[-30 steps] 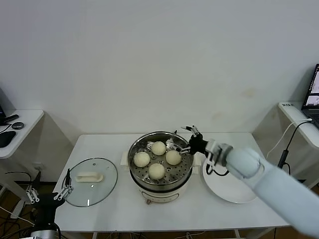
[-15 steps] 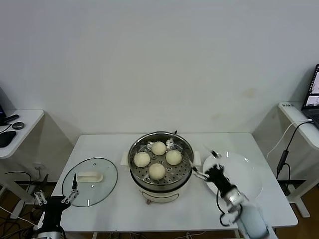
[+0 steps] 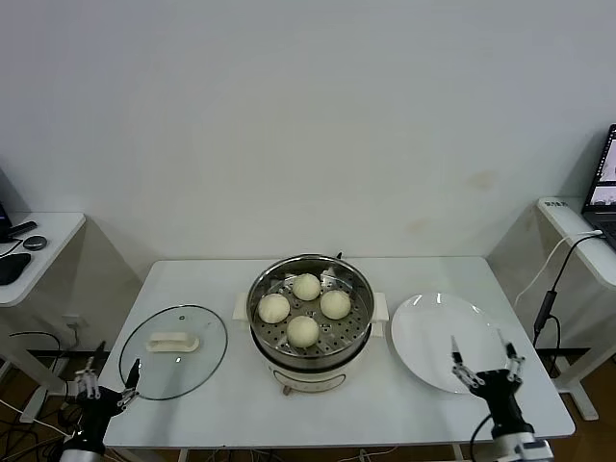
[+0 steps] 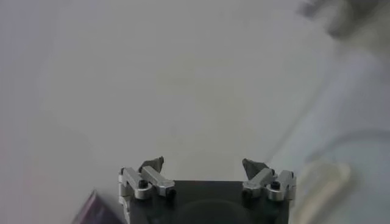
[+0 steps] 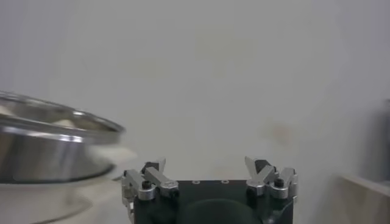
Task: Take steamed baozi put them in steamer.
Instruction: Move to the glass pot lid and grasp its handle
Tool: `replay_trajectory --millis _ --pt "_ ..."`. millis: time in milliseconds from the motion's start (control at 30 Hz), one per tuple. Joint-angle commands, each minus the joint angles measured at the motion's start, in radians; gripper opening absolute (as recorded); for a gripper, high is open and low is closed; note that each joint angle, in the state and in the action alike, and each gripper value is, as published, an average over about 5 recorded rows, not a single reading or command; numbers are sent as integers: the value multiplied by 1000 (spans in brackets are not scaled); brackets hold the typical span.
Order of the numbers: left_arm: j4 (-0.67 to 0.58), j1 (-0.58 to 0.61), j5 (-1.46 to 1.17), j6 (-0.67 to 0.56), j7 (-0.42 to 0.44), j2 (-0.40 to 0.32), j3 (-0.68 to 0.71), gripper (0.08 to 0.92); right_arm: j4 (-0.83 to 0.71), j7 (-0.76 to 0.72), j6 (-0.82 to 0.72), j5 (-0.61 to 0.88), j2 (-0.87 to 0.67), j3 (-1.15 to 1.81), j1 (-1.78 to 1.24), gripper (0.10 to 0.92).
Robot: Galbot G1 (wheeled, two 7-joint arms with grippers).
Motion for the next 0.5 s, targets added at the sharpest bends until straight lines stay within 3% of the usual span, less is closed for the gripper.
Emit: replay_trajectory --millis 33,233,500 --pt "303 -249 390 -39 -25 118 84 823 26 21 -9 60 77 98 -71 823" --pt "426 -380 395 -39 -17 134 152 823 34 19 -13 60 83 100 -73 823" --pt "474 -452 408 -34 -2 124 200 823 41 18 -13 55 86 96 -74 823"
